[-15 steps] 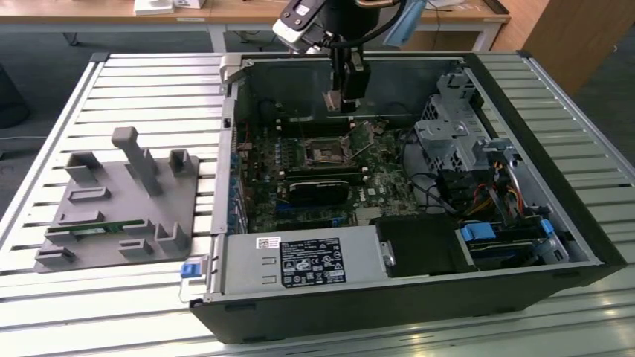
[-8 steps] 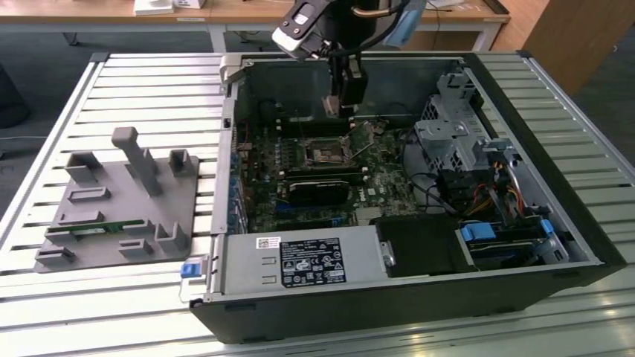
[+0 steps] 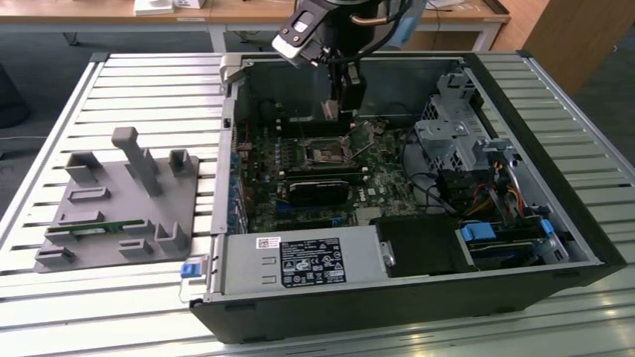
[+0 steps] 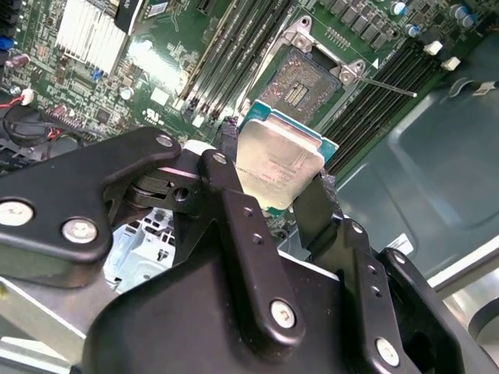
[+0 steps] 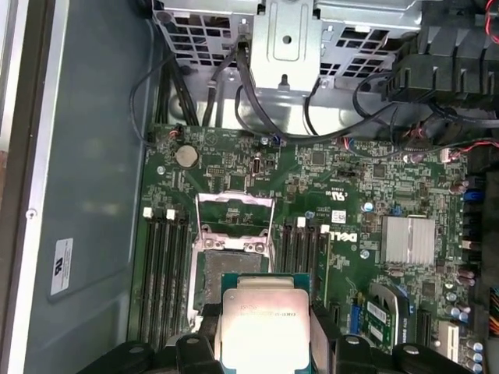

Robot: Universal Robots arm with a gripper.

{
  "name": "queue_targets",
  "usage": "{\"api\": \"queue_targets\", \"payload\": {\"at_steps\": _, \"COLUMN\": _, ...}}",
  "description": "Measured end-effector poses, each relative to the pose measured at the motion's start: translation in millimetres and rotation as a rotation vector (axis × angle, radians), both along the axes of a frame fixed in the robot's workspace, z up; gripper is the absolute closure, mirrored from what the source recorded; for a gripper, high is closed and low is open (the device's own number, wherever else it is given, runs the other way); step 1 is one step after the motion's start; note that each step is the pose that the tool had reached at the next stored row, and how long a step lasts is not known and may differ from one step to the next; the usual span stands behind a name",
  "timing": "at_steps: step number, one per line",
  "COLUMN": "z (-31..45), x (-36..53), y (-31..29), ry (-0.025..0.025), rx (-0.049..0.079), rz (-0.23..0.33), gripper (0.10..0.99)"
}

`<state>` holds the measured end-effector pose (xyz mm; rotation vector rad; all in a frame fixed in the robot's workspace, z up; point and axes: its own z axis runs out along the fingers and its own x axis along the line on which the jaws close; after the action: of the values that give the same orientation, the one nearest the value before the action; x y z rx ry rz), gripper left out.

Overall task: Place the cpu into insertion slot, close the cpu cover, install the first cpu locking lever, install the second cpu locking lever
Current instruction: 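Place the cpu into insertion slot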

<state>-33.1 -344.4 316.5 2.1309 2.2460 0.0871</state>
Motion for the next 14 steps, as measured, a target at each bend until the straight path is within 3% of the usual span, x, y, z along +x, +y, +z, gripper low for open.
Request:
{"api": "queue_targets", "payload": {"at_steps": 9, "z": -11.7, "x": -0.2, "y": 0.3, "ry": 0.0, "rx": 0.0, "rz": -0.001, "gripper": 0.549}}
{"api": "queue_targets", "payload": {"at_steps": 14, "z": -20.1, "x": -0.4, "y": 5.1, "ry": 0.0001, "rx": 0.0, "rz": -0.009, "gripper": 0.549}}
